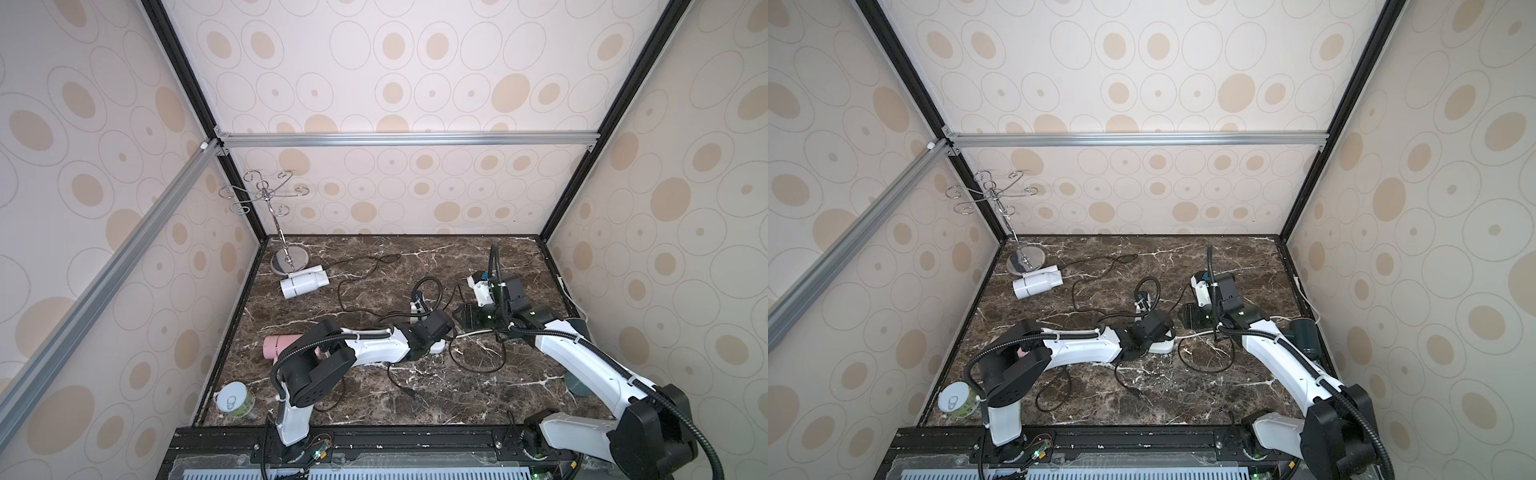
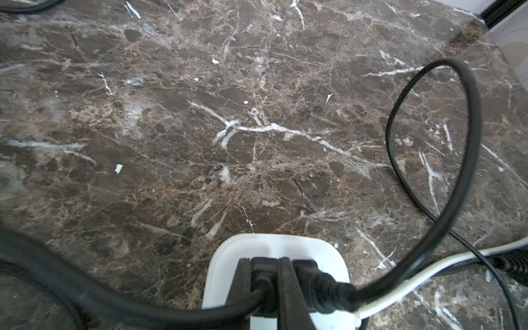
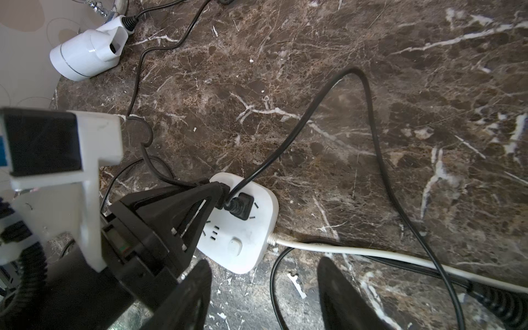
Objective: Charge the blow dryers
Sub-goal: Insert the plug into the socket.
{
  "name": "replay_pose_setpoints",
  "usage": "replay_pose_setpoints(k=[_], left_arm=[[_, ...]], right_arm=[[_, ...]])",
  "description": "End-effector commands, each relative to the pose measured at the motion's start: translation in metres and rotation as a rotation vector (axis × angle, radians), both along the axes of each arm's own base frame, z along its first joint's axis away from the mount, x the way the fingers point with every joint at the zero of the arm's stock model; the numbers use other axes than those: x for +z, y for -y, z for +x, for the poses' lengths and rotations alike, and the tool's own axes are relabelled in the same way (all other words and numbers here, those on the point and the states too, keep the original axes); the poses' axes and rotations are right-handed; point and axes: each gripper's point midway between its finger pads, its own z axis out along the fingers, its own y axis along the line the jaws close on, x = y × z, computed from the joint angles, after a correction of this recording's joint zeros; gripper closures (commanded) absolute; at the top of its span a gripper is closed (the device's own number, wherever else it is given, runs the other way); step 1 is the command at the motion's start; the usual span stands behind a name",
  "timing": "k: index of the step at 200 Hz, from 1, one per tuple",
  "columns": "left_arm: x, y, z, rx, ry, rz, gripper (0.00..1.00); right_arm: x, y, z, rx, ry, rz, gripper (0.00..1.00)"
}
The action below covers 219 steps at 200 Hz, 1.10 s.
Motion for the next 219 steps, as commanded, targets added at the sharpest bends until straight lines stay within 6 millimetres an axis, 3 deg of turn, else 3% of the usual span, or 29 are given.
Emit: replay_pose_setpoints(k=[1, 32, 102, 156, 183, 219], left_arm=[[-0.053, -0.026, -0.035, -0.052, -0.152, 0.254, 1.0], [-0.061, -0.034, -0.041, -0.038, -0.171, 0.328, 1.0], [-0.084, -0.029, -0.058, -0.059, -0.213, 0.362, 1.0], [-0.113, -0.051, -0.078, -0.061, -0.311, 0.396, 1.0], [-0.109, -0.058, -0.068, -0.038, -0.318, 0.347, 1.0], [-0.084, -0.056, -0.029, -0.042, -0.276, 0.317, 1.0]], right_arm=[[0.005, 0.004, -0.001, -0.006, 0.012, -0.022, 0.39], [0.008, 0.007, 0.0, -0.019, 0.027, -0.024, 0.38], [0.007, 0.015, -0.001, -0.044, 0.032, -0.068, 0.38], [0.004, 0.012, -0.001, -0.028, 0.001, -0.069, 0.38], [0.004, 0.009, -0.003, -0.017, -0.012, -0.053, 0.38], [0.011, 0.001, -0.006, 0.014, 0.001, -0.003, 0.38]])
